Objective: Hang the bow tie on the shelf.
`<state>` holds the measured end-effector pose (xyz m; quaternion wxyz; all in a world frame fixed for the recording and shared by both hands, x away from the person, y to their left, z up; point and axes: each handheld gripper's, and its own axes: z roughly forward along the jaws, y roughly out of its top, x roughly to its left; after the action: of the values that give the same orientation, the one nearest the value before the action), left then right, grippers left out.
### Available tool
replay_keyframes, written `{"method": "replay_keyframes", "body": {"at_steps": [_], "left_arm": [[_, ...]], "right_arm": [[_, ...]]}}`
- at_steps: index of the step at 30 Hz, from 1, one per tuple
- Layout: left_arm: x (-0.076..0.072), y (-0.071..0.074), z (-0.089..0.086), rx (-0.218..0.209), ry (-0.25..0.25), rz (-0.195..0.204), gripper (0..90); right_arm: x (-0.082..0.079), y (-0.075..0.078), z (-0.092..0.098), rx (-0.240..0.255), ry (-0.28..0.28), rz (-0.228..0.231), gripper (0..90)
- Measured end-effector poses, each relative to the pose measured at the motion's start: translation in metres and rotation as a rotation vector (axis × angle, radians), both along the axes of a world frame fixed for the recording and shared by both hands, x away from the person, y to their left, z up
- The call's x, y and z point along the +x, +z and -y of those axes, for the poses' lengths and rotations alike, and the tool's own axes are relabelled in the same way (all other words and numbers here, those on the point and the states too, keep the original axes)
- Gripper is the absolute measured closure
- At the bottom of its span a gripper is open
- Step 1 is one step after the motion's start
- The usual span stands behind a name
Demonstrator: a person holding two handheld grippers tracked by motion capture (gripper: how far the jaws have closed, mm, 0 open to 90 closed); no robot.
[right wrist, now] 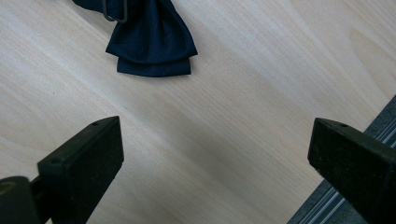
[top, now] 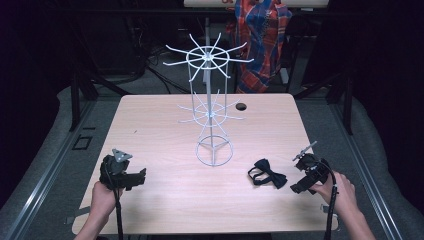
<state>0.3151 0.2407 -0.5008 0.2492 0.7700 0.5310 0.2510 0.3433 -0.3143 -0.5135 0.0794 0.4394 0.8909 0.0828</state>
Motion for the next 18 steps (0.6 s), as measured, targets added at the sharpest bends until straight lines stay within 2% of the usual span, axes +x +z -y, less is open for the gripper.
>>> {"method": "replay_keyframes", "body": {"at_steps": [3, 5, 8, 9, 10, 11, 13, 16, 18], "left_arm": [[0.0000, 0.0000, 0.0001, 0.000, -0.001, 0.000, 15.5], [0.0000, 0.0000, 0.0001, 0.000, -0.001, 0.000, 15.5], [-0.0002, -0.0001, -0.0001, 0.000, -0.001, -0.001, 15.5], [-0.0002, 0.0000, -0.0003, 0.000, -0.001, -0.001, 15.5], [-0.0002, 0.0000, -0.0005, 0.002, -0.002, -0.001, 15.5], [-0.0001, 0.0000, -0.0005, 0.001, -0.001, 0.000, 15.6], [0.0000, 0.0000, 0.0001, -0.001, 0.000, 0.000, 15.5], [-0.0001, -0.0003, 0.0008, 0.000, -0.003, 0.002, 15.5], [-0.0001, -0.0001, 0.0005, 0.001, -0.004, -0.002, 15.5]], "right_arm": [[0.0001, -0.0001, -0.0001, 0.002, 0.001, 0.002, 3.1], [-0.0005, -0.0008, -0.0007, 0.025, -0.005, 0.014, 2.8], [0.0005, 0.0019, -0.0009, 0.004, 0.011, 0.006, 2.7], [-0.0009, -0.0005, -0.0023, 0.038, -0.012, 0.030, 2.7], [-0.0001, 0.0022, -0.0031, 0.010, -0.002, 0.025, 2.7], [-0.0007, 0.0005, -0.0040, 0.041, -0.011, 0.034, 2.7], [-0.0007, 0.0005, -0.0043, 0.043, -0.010, 0.039, 2.7], [0.0009, 0.0030, -0.0048, 0.020, 0.013, 0.030, 2.7], [0.0007, 0.0023, -0.0059, 0.036, 0.009, 0.030, 2.7]]}}
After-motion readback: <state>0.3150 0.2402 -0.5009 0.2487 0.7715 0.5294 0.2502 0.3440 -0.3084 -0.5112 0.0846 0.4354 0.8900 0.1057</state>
